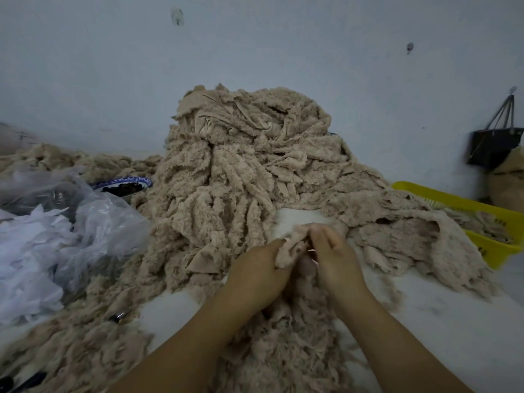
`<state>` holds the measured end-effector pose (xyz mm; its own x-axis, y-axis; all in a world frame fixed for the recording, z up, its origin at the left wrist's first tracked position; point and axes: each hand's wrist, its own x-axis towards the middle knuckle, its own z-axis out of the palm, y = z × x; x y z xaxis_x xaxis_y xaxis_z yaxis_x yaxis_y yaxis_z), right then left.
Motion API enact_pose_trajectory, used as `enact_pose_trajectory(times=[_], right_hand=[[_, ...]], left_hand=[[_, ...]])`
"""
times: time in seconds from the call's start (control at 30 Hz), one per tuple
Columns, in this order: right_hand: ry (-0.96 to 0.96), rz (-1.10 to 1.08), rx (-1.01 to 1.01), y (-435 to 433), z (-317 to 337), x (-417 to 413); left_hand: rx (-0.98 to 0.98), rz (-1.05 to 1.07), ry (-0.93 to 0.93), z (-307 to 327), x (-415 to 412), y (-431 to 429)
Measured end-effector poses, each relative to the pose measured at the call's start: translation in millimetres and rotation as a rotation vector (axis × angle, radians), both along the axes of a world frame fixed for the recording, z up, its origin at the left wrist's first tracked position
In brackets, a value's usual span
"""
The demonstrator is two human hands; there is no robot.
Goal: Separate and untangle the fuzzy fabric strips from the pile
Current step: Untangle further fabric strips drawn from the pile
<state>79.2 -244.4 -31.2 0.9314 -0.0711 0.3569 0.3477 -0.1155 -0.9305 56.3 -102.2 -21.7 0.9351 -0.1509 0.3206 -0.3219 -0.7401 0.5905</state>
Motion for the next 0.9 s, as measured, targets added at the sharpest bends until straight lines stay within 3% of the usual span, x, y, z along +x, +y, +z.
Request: enact_pose_trajectory(times=[0.1, 0.2, 0.27, 0.37, 0.5, 0.7, 0.8, 0.9], right_hand=[[0.128, -0.055, 0.259, -16, 2, 6], [0.128, -0.008, 0.221, -15, 2, 4], [0.052, 0.074, 0.113, -7, 3, -1], [-0.025, 0.219, -0.133, 8, 1, -9], [-0.075, 0.132, -0.212, 11, -1, -7], [0.114, -0.061, 0.463, -6, 6, 4], [0.175, -0.186, 0.681, -29, 11, 11], [0.212, -0.141, 0.476, -31, 7, 10]], left_hand=[[-0.326, 0.105, 0.144, 0, 7, 5], [-0.433, 0.218, 0.169, -2, 10, 10], [-0.325, 0.155, 0.150, 1, 7, 7], [0.067, 0.008, 0.062, -4, 7, 0], [0.021, -0.028, 0.022, -7, 5, -1], [-0.083, -0.008, 0.079, -3, 7, 1], [-0.477, 0.177, 0.181, -1, 10, 12], [-0.932, 0.290, 0.298, 4, 16, 22]])
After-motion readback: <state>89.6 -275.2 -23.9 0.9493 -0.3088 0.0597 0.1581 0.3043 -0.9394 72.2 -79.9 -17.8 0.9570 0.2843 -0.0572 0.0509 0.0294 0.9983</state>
